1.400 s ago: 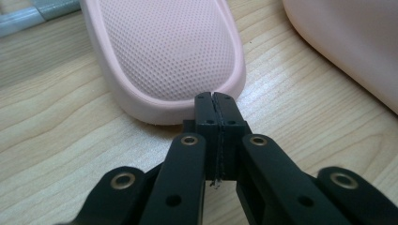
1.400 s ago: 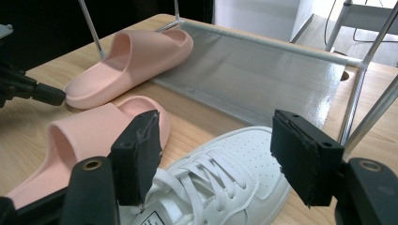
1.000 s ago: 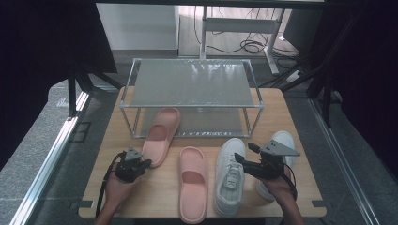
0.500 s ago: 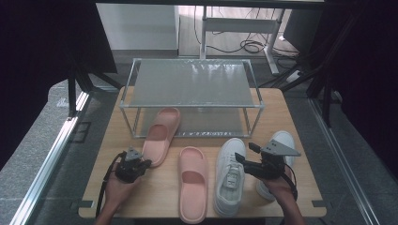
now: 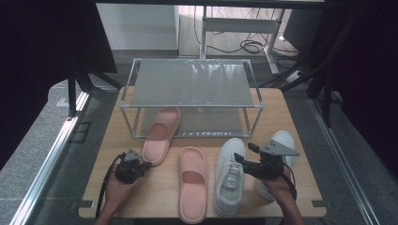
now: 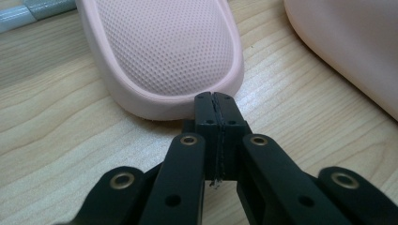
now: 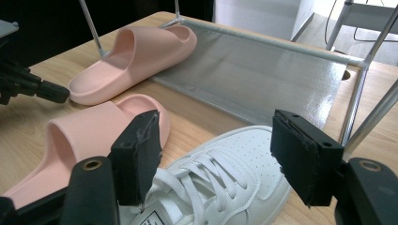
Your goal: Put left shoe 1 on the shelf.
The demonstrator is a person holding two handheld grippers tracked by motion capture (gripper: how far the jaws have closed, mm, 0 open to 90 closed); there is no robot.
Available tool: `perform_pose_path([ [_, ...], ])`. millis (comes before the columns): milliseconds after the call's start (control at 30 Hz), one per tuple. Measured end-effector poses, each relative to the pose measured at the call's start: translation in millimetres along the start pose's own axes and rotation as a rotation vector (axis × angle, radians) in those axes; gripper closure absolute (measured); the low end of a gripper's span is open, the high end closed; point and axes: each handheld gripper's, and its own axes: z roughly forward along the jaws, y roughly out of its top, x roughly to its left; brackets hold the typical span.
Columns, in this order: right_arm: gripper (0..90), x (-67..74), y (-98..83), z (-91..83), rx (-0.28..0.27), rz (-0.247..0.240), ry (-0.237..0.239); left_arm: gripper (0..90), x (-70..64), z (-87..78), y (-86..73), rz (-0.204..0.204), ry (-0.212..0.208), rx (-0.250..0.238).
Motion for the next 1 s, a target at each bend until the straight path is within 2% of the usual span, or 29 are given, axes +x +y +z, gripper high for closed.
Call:
perform_pose_path([
  [433, 34.0, -0.4, 0.1, -0.8, -0.002, 0.0, 0.001, 89.1, -0.8, 1.9, 13.7, 0.009, 0.012, -0.024],
  [700, 34.0, -1.6, -0.1, -2.4, -0.006, 0.003, -0.002, 88.5, -3.4, -1.3, 9.9, 0.031, 0.006, 0.001],
  [1000, 34.0, -1.1, 0.1, -1.7, -0.005, 0.003, -0.003, 88.6, 4.8, 0.7, 2.3, -0.001, 0.012, 0.007],
])
